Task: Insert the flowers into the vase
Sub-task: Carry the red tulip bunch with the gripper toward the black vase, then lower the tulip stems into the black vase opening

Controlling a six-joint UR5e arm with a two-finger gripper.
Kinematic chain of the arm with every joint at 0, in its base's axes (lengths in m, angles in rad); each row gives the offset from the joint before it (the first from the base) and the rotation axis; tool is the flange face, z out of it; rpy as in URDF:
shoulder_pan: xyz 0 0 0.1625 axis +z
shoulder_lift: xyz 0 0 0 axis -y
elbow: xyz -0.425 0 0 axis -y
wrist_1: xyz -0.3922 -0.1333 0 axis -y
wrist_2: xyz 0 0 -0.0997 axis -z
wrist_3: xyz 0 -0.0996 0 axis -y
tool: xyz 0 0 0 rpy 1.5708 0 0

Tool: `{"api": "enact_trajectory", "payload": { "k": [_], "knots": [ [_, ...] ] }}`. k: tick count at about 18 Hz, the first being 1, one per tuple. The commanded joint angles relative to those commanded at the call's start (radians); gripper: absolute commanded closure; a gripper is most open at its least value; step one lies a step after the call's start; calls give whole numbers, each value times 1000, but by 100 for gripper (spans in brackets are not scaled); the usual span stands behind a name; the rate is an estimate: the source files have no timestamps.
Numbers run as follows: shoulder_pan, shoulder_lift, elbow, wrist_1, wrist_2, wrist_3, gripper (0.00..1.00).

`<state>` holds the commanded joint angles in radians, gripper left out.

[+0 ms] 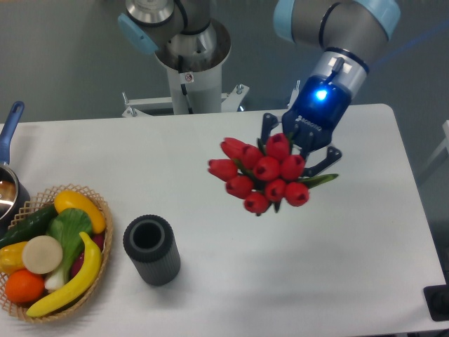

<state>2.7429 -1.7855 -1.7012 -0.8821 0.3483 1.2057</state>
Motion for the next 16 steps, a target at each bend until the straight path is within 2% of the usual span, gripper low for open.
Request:
{"api": "enact_trajectory", "payload": {
  "k": [4, 10, 16],
  "knots": [
    [-71, -3, 12, 0, -49, -2, 59],
    [-137, -37, 17, 11, -227, 2, 59],
    [-166, -49, -1, 12, -345, 5, 59]
  ]
}}
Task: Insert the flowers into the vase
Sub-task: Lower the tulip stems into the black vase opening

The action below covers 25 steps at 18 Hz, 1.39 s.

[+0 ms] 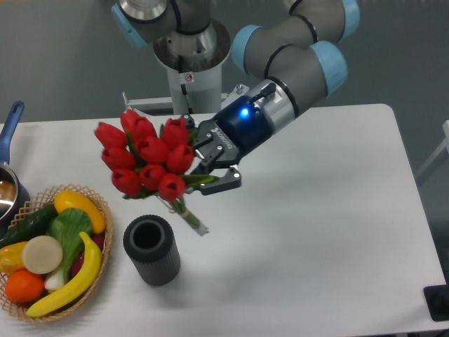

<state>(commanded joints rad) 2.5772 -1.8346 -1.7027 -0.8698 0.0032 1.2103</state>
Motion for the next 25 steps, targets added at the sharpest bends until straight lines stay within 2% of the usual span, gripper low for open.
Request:
{"api": "enact_trajectory", "payload": {
  "k": [8, 25],
  "knots": [
    [-17, -11, -35, 0, -84, 0, 59],
    [-43, -52, -58, 0, -91, 5, 59]
  ]
}}
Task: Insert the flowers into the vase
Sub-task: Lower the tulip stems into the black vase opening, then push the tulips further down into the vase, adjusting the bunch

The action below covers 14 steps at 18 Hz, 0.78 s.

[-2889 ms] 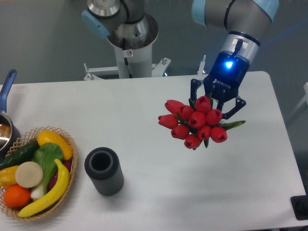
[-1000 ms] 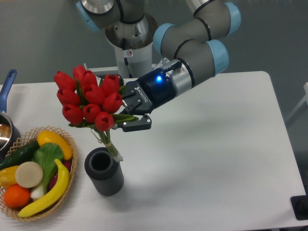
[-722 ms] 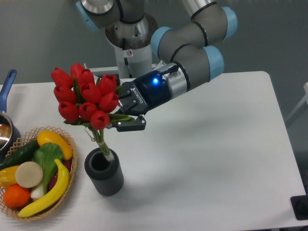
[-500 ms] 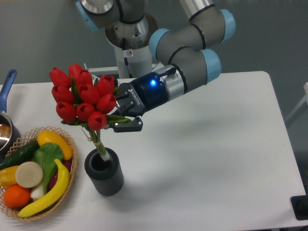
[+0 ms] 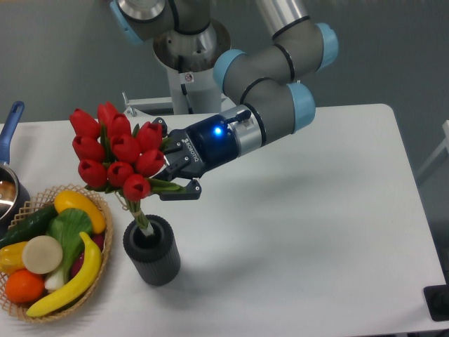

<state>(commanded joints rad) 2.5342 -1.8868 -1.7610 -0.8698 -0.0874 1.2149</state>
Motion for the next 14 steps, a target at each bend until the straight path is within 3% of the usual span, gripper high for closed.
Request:
{"api": "enact_trajectory", "payload": {
  "k": [14],
  "knots": [
    [0, -61, -9, 2, 15, 2, 59]
  ]
}}
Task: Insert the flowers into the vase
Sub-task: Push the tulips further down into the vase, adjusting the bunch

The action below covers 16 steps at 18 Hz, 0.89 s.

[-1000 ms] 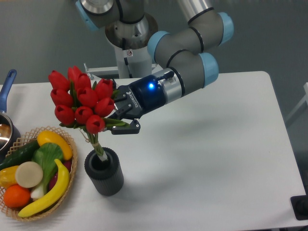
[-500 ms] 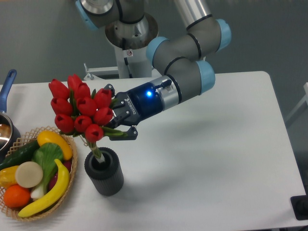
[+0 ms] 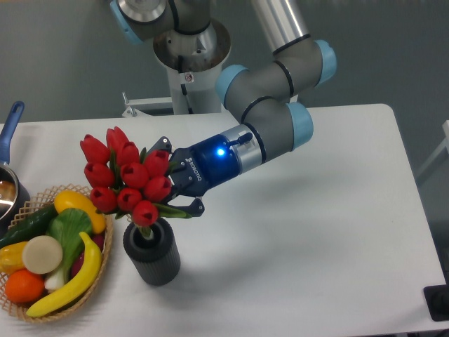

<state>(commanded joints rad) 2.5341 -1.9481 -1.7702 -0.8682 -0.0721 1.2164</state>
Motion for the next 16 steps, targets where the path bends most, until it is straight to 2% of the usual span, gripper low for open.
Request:
{"api": "enact_trajectory", "payload": {
  "k": [4, 16],
  "knots": [
    [0, -25, -6, 0, 2, 23, 59],
    [5, -41, -52, 0, 25, 44, 59]
  ]
}}
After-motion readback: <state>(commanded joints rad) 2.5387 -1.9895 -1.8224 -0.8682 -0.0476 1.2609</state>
